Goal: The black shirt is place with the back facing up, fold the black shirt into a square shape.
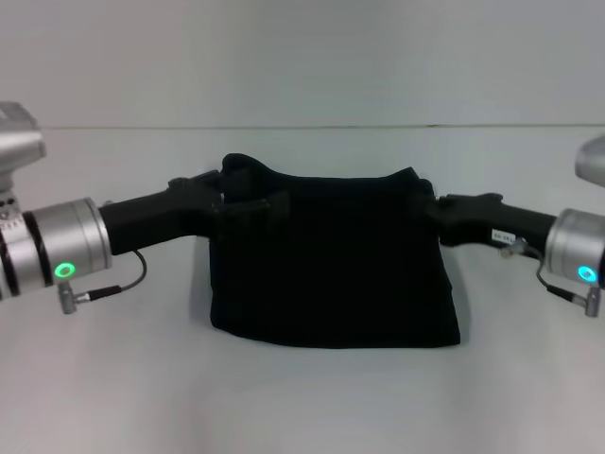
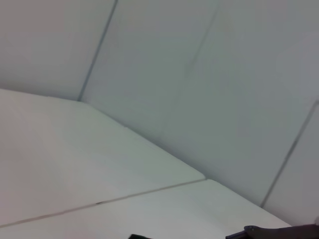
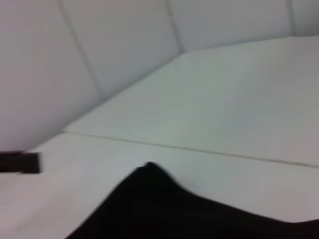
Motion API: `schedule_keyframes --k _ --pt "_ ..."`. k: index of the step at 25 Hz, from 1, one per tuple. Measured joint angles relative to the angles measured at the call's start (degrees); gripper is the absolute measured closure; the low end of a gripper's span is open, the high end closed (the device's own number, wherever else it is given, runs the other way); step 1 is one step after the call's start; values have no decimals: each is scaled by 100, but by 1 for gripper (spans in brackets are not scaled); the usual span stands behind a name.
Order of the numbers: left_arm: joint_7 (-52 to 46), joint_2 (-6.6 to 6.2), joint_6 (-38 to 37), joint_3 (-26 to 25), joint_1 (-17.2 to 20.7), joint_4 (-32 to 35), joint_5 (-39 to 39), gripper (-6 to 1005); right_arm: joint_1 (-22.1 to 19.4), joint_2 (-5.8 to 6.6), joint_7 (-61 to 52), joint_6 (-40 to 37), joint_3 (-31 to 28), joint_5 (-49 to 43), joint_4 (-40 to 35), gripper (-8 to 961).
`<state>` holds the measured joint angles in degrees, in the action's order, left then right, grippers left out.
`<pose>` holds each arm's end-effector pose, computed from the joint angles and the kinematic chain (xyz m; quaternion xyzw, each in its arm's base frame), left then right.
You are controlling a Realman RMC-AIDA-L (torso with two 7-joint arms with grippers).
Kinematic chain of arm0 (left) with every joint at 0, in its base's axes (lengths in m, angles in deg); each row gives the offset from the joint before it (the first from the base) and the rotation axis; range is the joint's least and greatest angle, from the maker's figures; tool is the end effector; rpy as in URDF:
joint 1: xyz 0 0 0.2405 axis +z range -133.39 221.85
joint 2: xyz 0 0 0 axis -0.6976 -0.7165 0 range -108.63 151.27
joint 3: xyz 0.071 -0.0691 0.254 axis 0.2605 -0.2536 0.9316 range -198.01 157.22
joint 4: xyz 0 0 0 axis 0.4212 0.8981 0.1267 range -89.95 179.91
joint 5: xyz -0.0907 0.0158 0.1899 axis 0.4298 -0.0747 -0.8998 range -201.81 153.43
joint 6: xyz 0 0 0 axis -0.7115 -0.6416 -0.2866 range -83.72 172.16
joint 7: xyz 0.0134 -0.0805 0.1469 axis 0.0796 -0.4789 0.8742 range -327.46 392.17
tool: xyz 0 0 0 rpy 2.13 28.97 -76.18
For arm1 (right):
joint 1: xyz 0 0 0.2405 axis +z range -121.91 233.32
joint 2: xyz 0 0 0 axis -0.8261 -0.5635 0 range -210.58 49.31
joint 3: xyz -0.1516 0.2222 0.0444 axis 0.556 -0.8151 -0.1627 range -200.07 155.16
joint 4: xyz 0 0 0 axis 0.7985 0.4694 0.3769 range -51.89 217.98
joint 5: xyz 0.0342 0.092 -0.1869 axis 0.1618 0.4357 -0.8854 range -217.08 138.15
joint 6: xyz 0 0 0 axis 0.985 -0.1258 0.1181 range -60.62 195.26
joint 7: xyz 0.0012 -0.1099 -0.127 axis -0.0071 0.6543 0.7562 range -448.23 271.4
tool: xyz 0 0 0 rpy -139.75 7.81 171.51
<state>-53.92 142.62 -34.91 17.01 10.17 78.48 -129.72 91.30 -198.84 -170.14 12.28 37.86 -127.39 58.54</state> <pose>-0.2412 0.3869 -0.0357 -0.8779 -0.3040 -0.3219 0.1821 0.2670 0.4160 -0.0673 -0.8745 0.3337 0.2317 0.2651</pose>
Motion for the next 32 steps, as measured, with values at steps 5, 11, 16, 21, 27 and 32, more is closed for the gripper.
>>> schedule_keyframes --k 5,11,16,21,27,32 --pt "-35 -66 -474 9 -31 307 -619 107 -165 93 -157 -879 22 -556 -361 706" --pt "-117 -155 -717 24 -303 507 -1533 101 -96 256 -1583 -1483 -4 -1845 -1288 573" --pt "-257 -226 -754 90 -467 542 -1707 108 -26 273 -2137 -1626 -8 -2381 -1800 476" --pt "-322 -239 -633 160 -559 570 -1760 108 196 299 -2336 -1633 -24 -2707 -1877 302" --pt "-335 -239 -368 567 -631 625 -1822 108 271 303 -2341 -1627 -29 -2726 -1862 256" --pt "-353 -230 -295 629 -729 651 -2025 108 281 307 -2342 -1620 -30 -2731 -1863 258"
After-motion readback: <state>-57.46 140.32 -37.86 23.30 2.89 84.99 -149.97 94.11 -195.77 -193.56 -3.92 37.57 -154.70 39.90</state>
